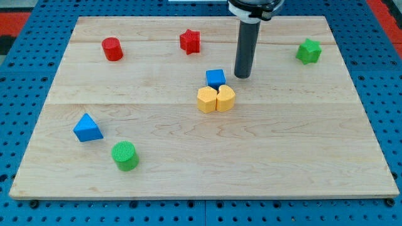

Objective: Move the green circle below the blue cube

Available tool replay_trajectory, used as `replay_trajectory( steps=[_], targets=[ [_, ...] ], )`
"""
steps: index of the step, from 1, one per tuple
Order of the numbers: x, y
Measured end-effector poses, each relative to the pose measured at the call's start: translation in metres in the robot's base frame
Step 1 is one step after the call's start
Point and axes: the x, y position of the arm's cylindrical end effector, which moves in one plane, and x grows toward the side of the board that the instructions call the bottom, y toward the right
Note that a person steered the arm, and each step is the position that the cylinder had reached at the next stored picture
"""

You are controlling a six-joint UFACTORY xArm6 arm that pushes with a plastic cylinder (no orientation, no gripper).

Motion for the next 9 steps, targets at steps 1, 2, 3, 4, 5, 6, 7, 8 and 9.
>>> replay_trajectory(
  steps=[1, 2, 3, 4, 5, 6, 7, 8, 9],
  targets=[
    [0.002, -0.03],
    [0.002, -0.044],
    [0.002, -0.02],
    [-0.01, -0.007],
    [0.003, 0.088],
    [0.062, 0.123],
    [0.146, 0.117],
    [0.207, 0.045],
    [0.236, -0.072]
  ],
)
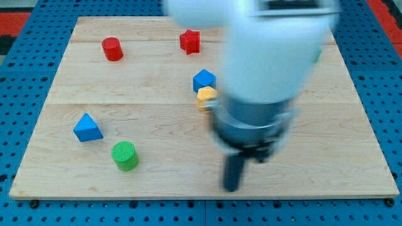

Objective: Move the green circle below the blue cube

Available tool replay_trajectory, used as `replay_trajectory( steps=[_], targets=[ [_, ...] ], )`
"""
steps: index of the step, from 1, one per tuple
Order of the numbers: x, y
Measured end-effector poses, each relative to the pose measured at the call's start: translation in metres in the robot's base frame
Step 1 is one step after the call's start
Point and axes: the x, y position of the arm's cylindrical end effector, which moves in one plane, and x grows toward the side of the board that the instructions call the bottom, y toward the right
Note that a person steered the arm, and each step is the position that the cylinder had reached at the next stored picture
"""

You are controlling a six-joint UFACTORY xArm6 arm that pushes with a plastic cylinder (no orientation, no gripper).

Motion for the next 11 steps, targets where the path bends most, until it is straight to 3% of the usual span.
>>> replay_trajectory(
  steps=[1, 3, 5, 11],
  targets=[
    [0.0, -0.11],
    [-0.08, -0.156],
    [-0.086, -0.088],
    [-0.076, 0.005]
  ],
)
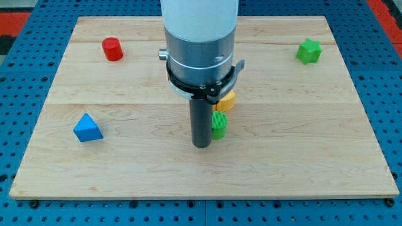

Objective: Move the green circle below the blue cube

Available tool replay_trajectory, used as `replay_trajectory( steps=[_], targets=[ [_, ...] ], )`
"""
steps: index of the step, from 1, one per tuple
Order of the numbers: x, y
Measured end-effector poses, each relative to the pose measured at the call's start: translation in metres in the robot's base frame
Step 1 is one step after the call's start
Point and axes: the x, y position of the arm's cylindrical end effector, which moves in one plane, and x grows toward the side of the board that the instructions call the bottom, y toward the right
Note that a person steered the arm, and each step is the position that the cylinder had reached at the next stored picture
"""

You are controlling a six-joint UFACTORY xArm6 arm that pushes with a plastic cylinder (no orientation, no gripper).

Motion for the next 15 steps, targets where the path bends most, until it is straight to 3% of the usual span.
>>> replay_trajectory(
  steps=[2, 4, 5, 7, 11, 12, 13, 15],
  targets=[
    [0.0, 0.051],
    [-0.001, 0.028],
    [-0.004, 0.064],
    [-0.019, -0.012],
    [-0.064, -0.01],
    [-0.041, -0.022],
    [-0.043, -0.071],
    [-0.08, -0.072]
  ],
)
